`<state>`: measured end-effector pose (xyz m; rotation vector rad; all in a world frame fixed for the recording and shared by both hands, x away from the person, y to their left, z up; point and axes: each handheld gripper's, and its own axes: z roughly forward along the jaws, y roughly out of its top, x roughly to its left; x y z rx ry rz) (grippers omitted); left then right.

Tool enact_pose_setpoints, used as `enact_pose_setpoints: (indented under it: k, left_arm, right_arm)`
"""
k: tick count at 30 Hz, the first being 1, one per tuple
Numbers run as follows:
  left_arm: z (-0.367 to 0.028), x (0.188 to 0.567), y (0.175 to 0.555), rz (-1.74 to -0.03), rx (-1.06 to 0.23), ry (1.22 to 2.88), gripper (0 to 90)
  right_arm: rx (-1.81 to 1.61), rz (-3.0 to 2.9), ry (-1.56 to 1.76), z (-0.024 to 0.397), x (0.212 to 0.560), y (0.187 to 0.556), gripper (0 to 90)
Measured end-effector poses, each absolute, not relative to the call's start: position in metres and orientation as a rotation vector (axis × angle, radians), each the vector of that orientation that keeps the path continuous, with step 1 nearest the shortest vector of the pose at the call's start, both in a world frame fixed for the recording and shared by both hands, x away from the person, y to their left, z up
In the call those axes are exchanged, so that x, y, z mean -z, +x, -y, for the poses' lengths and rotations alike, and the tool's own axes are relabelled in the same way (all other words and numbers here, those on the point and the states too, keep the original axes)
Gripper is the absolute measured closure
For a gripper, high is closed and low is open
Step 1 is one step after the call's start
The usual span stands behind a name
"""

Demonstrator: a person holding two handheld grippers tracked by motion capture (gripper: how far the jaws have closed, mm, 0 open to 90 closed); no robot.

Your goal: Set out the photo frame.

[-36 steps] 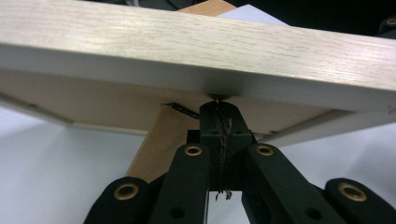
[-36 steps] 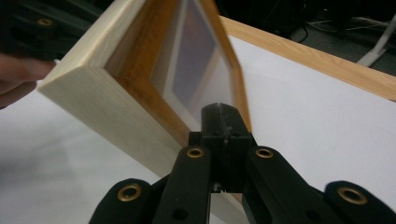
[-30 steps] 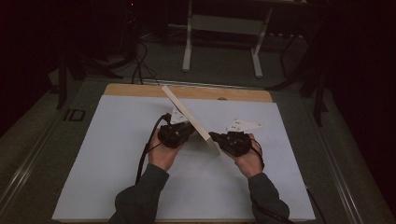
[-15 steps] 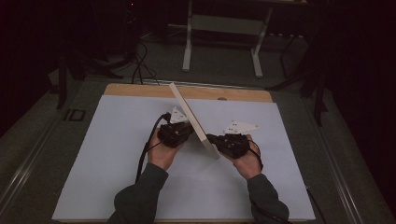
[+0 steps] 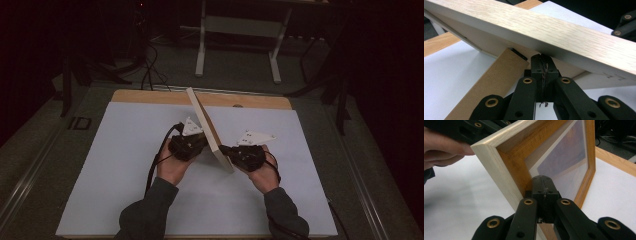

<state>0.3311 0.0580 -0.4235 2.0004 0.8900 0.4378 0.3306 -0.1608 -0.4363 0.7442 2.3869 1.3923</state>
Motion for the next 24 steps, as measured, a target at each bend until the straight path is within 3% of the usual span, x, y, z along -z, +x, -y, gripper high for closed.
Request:
enact_pose_setpoints:
  k: [24]
  left_arm:
    - [-0.071,0.427,0.344,-0.814,-0.336,1.976,90.0]
  right_arm:
    - [-1.407,-2.416,0.678,0.153,0.434,0.324,90.0]
